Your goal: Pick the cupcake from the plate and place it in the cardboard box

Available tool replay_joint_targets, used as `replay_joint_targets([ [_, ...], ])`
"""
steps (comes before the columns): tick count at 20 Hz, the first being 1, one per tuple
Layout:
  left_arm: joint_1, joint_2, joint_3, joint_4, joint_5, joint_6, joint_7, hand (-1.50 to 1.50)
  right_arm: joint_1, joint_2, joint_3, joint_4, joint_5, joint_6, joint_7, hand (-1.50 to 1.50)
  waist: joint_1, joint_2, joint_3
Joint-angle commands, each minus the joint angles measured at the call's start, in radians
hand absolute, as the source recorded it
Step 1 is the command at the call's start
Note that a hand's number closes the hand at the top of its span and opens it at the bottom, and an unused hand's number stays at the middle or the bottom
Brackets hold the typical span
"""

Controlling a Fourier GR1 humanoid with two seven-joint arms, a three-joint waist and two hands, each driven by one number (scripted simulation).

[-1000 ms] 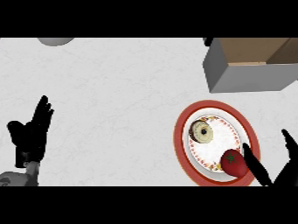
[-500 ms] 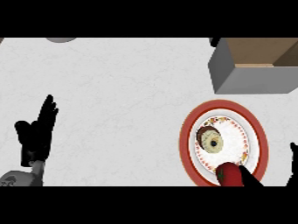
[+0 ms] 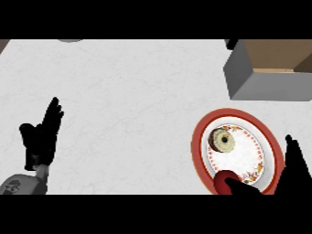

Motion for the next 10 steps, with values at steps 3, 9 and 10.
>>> replay_joint_targets([
  [3, -0.001, -0.030, -0.009, 0.013, -0.013, 0.001, -0.018, 0.00, -0.136, 0.042, 0.030, 0.018, -0.018, 0.215, 0.327, -1.50, 0.004, -0.001, 0.003],
  [9, -0.020, -0.012, 0.014, 0.020, -0.002, -0.025, 0.007, 0.00, -0.266, 0.043, -0.012, 0.125, -0.083, 0.186, 0.334, -1.50, 0.006, -0.001, 0.004],
  [10, -0.022, -0.028, 0.001, 0.011, -0.020, 0.010, 0.026, 0.00, -0.283, 0.043, -0.028, 0.141, -0.098, 0.182, 0.334, -1.50, 0.006, -0.002, 0.004],
])
